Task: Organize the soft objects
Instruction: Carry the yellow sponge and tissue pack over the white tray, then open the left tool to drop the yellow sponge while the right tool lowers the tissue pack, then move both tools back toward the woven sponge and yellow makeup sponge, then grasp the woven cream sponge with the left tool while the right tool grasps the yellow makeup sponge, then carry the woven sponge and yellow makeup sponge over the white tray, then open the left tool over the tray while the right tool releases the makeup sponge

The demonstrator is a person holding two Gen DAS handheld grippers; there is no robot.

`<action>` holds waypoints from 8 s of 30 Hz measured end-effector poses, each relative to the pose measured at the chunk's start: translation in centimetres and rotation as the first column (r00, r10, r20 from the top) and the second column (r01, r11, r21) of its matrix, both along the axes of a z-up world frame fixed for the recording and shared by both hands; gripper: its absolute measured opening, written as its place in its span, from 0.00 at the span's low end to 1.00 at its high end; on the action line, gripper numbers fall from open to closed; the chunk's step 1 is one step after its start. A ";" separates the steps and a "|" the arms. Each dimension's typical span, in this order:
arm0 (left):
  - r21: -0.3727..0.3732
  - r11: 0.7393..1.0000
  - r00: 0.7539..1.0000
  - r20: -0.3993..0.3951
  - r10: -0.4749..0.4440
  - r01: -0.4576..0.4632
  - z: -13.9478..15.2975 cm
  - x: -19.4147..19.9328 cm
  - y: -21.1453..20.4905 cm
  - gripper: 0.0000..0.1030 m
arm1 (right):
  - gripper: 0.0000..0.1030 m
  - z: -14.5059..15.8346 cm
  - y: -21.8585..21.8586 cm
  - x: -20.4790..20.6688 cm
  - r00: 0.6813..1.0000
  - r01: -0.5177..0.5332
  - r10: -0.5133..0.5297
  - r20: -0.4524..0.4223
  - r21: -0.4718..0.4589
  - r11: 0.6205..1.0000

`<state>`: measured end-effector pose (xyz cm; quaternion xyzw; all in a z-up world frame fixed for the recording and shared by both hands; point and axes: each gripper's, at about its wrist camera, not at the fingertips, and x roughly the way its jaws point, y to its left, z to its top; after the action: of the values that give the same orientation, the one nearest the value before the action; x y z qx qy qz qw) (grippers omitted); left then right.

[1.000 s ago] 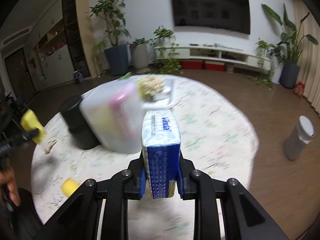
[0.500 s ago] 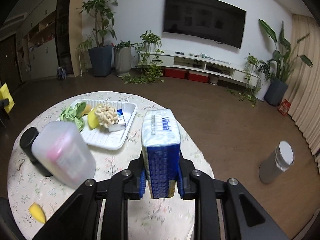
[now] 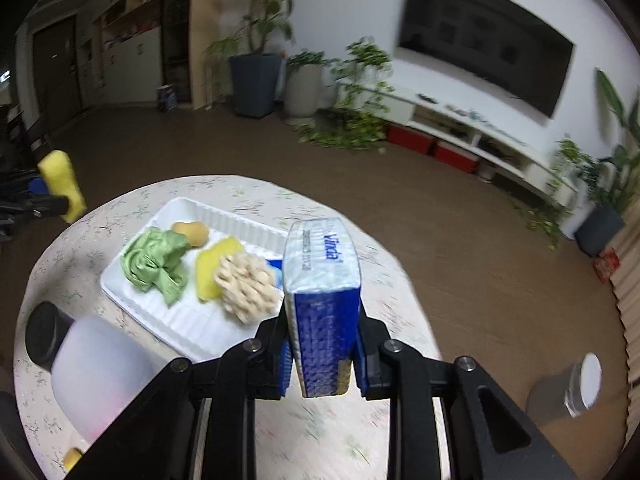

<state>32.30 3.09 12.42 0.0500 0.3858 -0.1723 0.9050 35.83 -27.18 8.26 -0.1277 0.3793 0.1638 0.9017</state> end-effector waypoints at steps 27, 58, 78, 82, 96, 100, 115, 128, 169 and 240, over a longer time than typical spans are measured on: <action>0.108 0.989 0.982 -0.168 -0.083 0.102 -9.5 8.2 -3.8 0.56 | 0.33 -9.2 9.4 9.2 0.858 -0.192 0.270 -0.437 0.216 0.957; -0.021 0.998 0.997 0.040 0.059 -0.058 -3.8 1.3 2.0 1.00 | 1.00 -1.5 -2.3 2.0 0.991 0.010 0.042 -0.124 0.393 0.919; -0.059 0.953 0.955 -0.033 0.295 -0.297 -8.7 -17.1 10.0 1.00 | 1.00 -4.9 1.4 -21.7 0.999 -0.035 0.022 0.047 0.292 0.956; -0.049 0.955 0.951 -0.124 0.284 -0.292 -11.9 -19.1 9.9 1.00 | 1.00 -7.3 5.7 -25.5 0.993 -0.117 0.110 0.044 0.229 0.966; 0.084 0.976 0.946 -0.243 0.214 -0.199 -14.8 -16.5 8.9 1.00 | 1.00 -11.5 12.1 -26.8 0.976 -0.216 0.215 0.017 0.062 0.974; 0.130 0.972 0.944 -0.242 0.223 -0.196 -15.8 -16.2 8.4 0.99 | 1.00 -12.6 12.6 -26.1 0.974 -0.222 0.225 -0.028 0.076 0.972; 0.062 0.983 0.959 -0.216 0.183 -0.173 -14.6 -17.0 7.8 0.34 | 0.79 -14.5 14.0 -25.3 0.962 -0.253 0.256 -0.094 0.042 0.967; 0.041 0.982 0.956 -0.225 0.189 -0.185 -14.6 -17.4 8.1 0.35 | 0.69 -14.4 14.2 -25.5 0.956 -0.280 0.283 -0.076 0.058 0.958; -0.091 0.995 0.991 -0.128 0.023 -0.035 -10.1 -23.8 -4.6 0.23 | 0.39 -8.3 4.5 -27.4 0.994 -0.078 0.088 -0.068 0.143 0.987; 0.120 0.969 0.970 -0.139 -0.201 0.218 -9.5 5.6 -6.6 0.58 | 0.45 -11.5 3.3 5.8 0.961 -0.045 0.071 -0.265 0.105 0.993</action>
<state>37.88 -3.51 2.95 0.1405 0.4454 -0.2432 0.8501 41.59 -23.84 -3.27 -0.0708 0.4856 0.2244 0.8419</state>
